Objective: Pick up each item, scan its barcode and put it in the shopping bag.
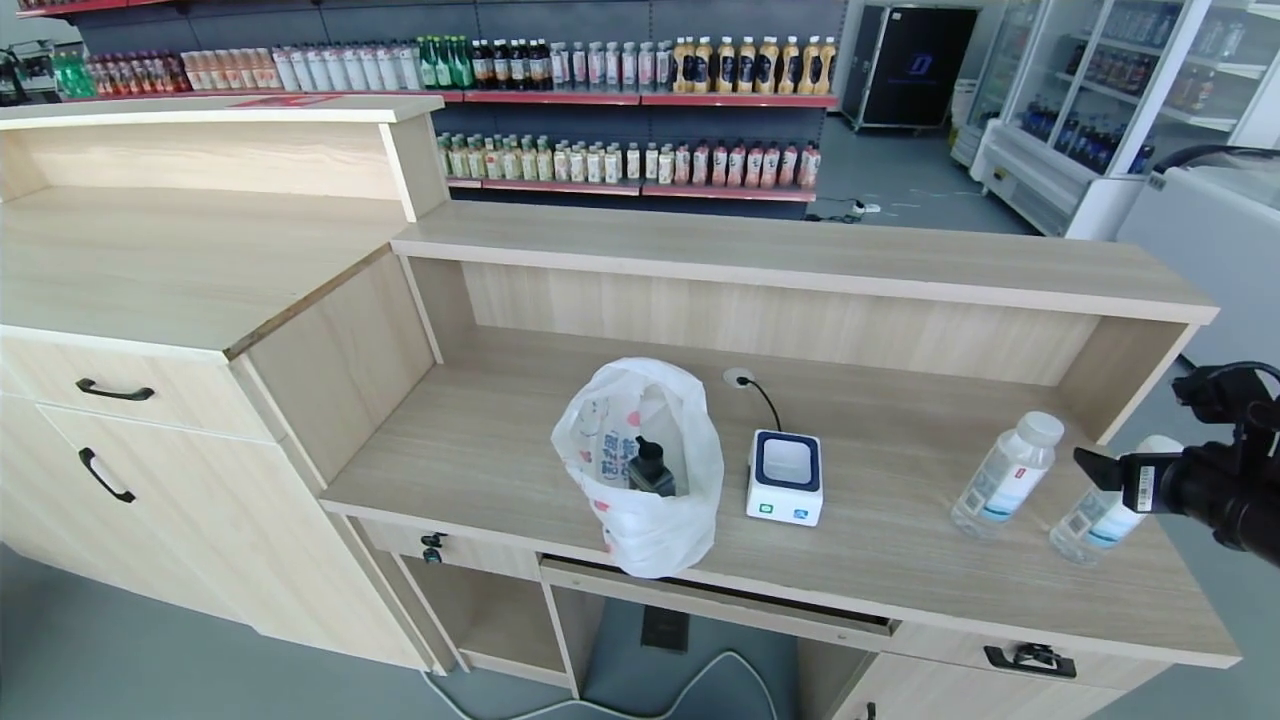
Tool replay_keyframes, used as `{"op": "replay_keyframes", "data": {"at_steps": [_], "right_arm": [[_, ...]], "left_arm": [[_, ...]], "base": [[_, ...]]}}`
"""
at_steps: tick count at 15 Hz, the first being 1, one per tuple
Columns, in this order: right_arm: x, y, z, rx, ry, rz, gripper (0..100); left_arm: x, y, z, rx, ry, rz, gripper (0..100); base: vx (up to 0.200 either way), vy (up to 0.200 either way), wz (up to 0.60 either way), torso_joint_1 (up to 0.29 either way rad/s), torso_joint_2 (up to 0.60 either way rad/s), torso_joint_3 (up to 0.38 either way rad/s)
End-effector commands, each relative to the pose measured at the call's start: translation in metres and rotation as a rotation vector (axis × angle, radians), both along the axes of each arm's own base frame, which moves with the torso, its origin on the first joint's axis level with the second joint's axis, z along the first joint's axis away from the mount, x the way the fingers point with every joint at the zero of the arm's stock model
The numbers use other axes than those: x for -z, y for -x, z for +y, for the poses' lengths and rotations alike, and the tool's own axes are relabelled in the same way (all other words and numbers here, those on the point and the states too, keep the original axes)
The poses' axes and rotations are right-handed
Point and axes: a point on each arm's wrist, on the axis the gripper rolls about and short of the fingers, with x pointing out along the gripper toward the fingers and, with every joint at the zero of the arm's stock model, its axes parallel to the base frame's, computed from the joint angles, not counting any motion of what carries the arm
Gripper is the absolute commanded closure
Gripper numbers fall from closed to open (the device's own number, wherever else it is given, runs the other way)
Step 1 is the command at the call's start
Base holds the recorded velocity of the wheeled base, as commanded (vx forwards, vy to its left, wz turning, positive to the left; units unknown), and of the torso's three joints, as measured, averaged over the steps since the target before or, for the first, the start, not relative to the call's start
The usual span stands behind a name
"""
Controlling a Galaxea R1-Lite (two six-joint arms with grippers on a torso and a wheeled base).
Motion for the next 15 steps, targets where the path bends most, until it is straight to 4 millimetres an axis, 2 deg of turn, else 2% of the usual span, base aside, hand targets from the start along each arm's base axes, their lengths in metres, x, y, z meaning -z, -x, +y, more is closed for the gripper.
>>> {"op": "replay_keyframes", "data": {"at_steps": [1, 9, 15], "right_arm": [[0.027, -0.013, -0.003, -0.008, -0.029, 0.064, 0], [0.05, -0.033, 0.02, -0.086, -0.047, 0.092, 0], [0.07, -0.046, 0.018, -0.101, 0.01, 0.056, 0]], "left_arm": [[0.0, 0.0, 0.0, 0.0, 0.0, 0.0, 0], [0.0, 0.0, 0.0, 0.0, 0.0, 0.0, 0], [0.0, 0.0, 0.0, 0.0, 0.0, 0.0, 0]], "base": [[0.0, 0.0, 0.0, 0.0, 0.0, 0.0], [0.0, 0.0, 0.0, 0.0, 0.0, 0.0], [0.0, 0.0, 0.0, 0.0, 0.0, 0.0]]}}
